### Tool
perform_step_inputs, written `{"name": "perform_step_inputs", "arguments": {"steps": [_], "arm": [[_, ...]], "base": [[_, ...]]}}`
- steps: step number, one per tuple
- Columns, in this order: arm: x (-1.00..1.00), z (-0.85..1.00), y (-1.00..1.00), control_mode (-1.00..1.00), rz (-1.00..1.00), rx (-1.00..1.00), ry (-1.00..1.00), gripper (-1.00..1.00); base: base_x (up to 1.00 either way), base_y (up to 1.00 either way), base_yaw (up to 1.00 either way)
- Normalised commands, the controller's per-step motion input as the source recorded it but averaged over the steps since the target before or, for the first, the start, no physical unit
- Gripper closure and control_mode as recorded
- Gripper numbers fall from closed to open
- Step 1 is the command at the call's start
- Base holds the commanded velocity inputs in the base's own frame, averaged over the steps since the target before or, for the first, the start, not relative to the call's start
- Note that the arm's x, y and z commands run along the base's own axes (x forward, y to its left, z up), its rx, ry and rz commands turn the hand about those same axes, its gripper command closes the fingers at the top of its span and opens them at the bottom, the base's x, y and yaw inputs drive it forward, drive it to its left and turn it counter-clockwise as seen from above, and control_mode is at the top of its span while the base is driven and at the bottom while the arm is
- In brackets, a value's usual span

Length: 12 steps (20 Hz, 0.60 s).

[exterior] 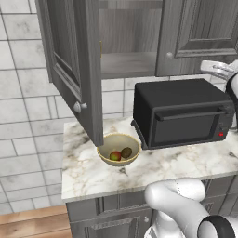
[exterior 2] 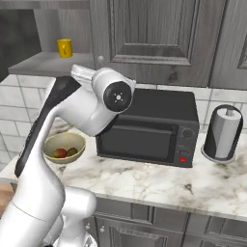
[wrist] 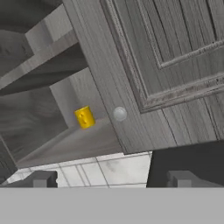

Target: Open the cabinet. Pick the mango and kiwi from the cabinet and place them into the bowl. Then close the cabinet.

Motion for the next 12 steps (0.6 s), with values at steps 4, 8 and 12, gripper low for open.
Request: {"name": "perform_step_inputs", "arguments": {"steps": [4, 8, 12], "arm": [[-0.95, 0.27, 0.06, -1.0, -0.02, 0.0, 0.06, -1.0], [-0.88, 0.16, 0.16, -1.0, -0.02, -0.03, 0.07, -1.0], [-0.84, 0.01, 0.3, -1.0, -0.02, -0.07, 0.02, -1.0]], "base": [[0.0, 0.0, 0.0], [0.0, 0.0, 0.0], [0.0, 0.0, 0.0]]}}
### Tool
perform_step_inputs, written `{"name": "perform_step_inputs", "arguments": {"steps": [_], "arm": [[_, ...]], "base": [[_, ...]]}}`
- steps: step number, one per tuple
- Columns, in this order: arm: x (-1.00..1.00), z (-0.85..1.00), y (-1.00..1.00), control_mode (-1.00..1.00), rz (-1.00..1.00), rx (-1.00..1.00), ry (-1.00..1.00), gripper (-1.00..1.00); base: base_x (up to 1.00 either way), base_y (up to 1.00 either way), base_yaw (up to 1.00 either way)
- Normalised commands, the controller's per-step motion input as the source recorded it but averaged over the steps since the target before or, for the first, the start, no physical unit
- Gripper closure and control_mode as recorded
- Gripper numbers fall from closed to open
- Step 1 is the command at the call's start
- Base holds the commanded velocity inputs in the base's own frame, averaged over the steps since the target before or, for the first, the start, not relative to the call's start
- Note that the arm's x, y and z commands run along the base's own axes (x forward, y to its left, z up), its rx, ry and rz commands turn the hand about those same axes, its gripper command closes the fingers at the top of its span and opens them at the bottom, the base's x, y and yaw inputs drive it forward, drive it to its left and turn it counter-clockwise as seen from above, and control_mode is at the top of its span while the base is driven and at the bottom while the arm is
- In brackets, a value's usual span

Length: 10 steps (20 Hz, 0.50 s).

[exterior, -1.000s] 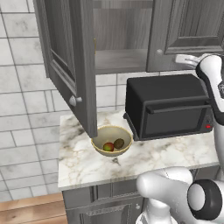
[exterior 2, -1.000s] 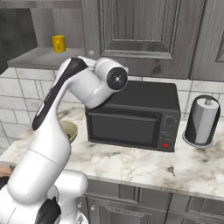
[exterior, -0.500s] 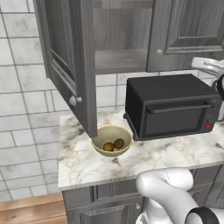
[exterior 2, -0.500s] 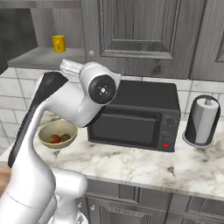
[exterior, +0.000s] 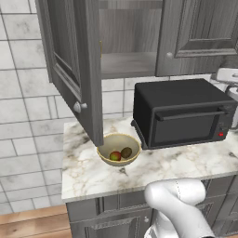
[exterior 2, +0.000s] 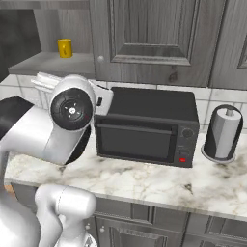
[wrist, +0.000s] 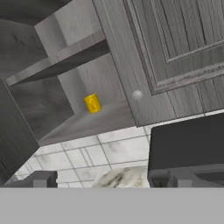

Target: Open the cabinet. Pick the mango and kiwi from the cabinet and place them into the bowl. Then close the cabinet.

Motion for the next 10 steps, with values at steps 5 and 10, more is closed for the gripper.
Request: {"name": "perform_step_inputs", "arguments": {"steps": [5, 10], "arm": [[-0.77, 0.04, 0.33, -1.0, 0.0, -0.05, 0.01, -1.0], [-0.67, 0.03, 0.37, -1.0, 0.0, -0.03, 0.01, -1.0]], "base": [[0.0, 0.0, 0.0], [0.0, 0.0, 0.0]]}}
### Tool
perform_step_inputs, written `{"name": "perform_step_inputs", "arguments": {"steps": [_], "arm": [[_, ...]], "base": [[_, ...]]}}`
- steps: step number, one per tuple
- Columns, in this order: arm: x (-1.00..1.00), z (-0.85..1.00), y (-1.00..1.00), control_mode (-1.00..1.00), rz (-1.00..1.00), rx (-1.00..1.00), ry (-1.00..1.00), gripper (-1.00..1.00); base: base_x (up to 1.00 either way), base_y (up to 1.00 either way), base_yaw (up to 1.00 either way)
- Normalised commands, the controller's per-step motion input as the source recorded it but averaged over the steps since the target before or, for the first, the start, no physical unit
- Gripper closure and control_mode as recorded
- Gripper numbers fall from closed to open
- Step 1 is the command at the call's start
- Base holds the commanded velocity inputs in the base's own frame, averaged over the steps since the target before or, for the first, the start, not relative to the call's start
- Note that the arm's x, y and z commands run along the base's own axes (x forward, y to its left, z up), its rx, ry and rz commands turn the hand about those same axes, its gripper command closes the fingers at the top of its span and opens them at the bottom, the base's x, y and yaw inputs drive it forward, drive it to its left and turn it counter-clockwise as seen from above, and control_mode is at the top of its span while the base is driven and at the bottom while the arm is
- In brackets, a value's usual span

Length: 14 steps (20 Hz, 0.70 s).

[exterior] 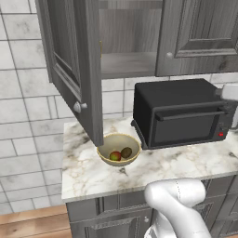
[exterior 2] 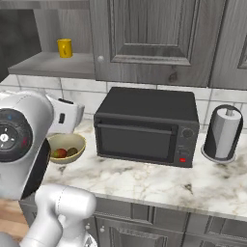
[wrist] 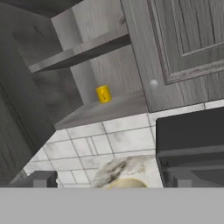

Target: Open the cabinet. Pick the mango and kiwi from the cabinet and place them into the bowl. Then close the cabinet.

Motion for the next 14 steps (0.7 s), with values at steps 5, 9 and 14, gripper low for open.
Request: {"name": "perform_step_inputs", "arguments": {"steps": [5, 9, 14], "arm": [[-0.36, 0.0, 0.45, -1.0, 0.0, -0.07, 0.0, -1.0], [-0.11, 0.0, 0.38, -1.0, 0.0, -0.06, 0.0, -1.0], [-0.05, 0.0, 0.33, -1.0, 0.0, -0.05, 0.0, -1.0]], "base": [[0.0, 0.0, 0.0], [0.0, 0.0, 0.0], [0.0, 0.0, 0.0]]}}
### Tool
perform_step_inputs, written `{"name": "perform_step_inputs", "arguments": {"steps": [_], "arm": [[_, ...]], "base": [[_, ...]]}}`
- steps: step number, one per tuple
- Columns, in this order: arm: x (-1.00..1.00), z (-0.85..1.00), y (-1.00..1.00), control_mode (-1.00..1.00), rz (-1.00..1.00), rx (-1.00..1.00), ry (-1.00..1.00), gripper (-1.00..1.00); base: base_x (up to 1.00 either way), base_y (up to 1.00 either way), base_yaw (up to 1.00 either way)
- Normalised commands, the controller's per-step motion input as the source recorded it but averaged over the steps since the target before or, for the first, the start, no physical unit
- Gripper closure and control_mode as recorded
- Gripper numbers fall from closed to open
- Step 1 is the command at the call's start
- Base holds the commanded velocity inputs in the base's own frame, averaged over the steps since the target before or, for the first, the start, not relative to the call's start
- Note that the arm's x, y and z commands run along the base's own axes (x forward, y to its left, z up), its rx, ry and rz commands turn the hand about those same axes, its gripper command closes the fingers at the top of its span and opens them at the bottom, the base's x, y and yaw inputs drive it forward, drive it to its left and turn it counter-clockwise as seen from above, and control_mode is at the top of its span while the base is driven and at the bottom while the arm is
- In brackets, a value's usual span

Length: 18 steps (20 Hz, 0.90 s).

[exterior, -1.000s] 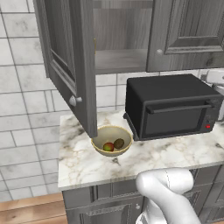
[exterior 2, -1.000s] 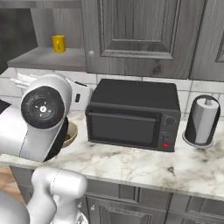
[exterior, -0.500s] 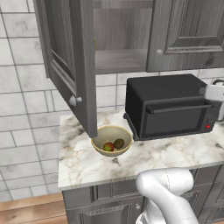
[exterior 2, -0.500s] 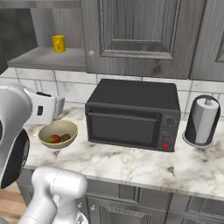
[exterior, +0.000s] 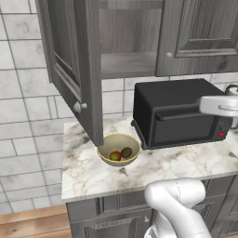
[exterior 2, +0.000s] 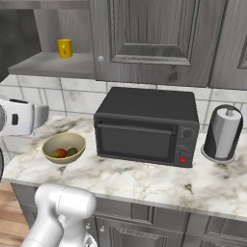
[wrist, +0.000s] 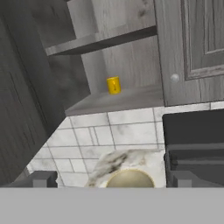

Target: Open the cabinet. Pick the mango and kiwi from the cabinet and place them into the bowl. Then close the cabinet.

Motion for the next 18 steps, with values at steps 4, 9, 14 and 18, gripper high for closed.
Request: {"name": "perform_step_inputs", "arguments": {"steps": [4, 9, 14, 18], "arm": [[-0.1, 0.0, 0.37, -1.0, 0.0, -0.05, -0.03, -1.0], [-0.24, 0.0, 0.37, -1.0, 0.0, -0.03, -0.07, -1.0], [-0.31, 0.0, 0.33, -1.0, 0.0, -0.02, -0.04, -1.0], [-0.27, 0.0, 0.32, -1.0, 0.0, 0.0, 0.0, -1.0]], "base": [[0.0, 0.0, 0.0], [0.0, 0.0, 0.0], [0.0, 0.0, 0.0], [0.0, 0.0, 0.0]]}}
